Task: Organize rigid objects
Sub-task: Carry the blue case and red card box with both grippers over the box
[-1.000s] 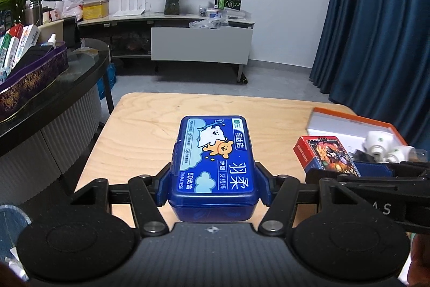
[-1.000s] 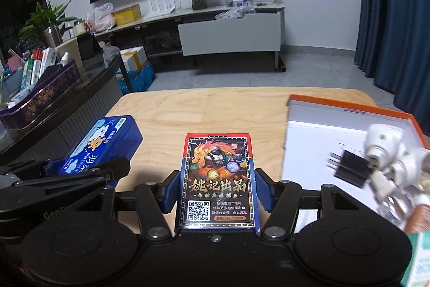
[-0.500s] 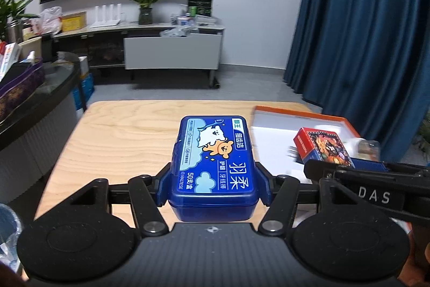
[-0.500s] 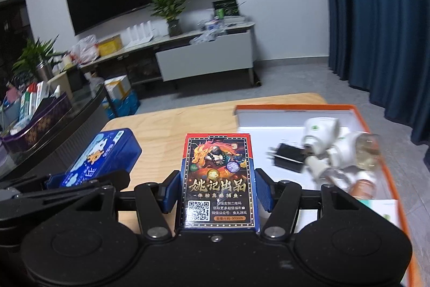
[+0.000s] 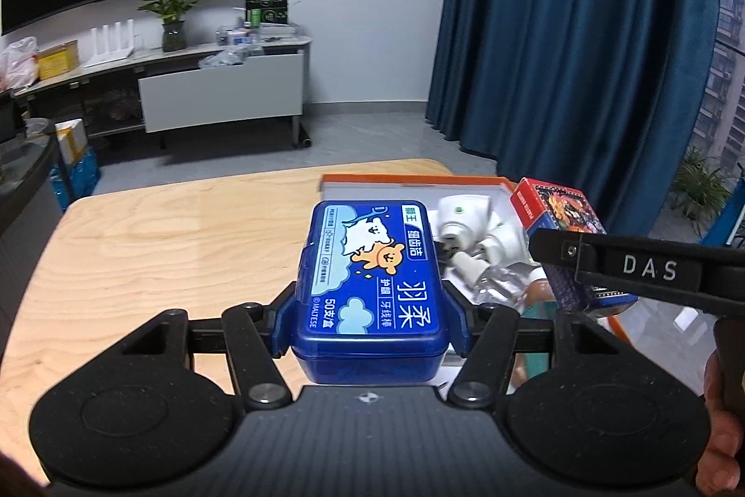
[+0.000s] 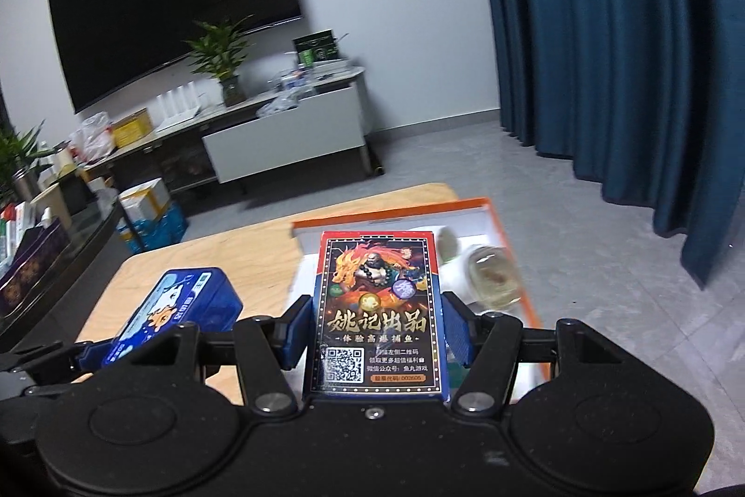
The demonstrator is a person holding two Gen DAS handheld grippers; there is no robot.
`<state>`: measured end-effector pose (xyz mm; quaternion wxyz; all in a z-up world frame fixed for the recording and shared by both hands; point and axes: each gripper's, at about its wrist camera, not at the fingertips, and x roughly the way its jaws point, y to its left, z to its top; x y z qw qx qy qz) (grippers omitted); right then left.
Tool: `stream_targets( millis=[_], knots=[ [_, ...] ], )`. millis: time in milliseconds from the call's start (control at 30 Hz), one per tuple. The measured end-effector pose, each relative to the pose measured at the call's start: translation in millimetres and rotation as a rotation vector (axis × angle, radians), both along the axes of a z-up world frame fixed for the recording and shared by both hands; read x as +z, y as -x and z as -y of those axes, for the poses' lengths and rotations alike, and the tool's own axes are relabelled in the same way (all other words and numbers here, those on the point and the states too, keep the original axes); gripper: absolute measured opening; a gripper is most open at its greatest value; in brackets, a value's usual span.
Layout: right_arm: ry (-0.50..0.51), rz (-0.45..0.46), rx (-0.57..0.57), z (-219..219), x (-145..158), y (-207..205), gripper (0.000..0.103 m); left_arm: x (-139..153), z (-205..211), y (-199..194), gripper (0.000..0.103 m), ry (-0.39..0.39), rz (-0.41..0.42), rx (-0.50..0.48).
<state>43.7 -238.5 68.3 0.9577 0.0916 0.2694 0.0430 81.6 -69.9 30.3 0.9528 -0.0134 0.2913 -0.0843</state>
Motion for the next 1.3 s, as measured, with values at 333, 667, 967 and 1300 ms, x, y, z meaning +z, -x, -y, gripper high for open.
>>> stream_targets(
  millis=[333,667,967,1300],
  knots=[
    [0.012,-0.008,-0.026,21.1,1.1,-28.5,0.070,-7.3,18.2,-18.9,0.062,0.001,-0.014,-0.054],
    [0.030,-0.045,-0.012,20.8,-5.4,-55.9,0.070,-14.0,25.8,-36.3,0.062,0.019,-0.062,-0.056],
    [0.042,-0.076,-0.002,20.1,-9.0,-72.0,0.070,-15.9,29.8,-48.6,0.062,0.017,-0.094,-0.063],
    [0.050,-0.098,0.012,19.9,-7.5,-78.3,0.071,-14.5,33.8,-51.6,0.062,0.018,-0.120,-0.088]
  ],
)
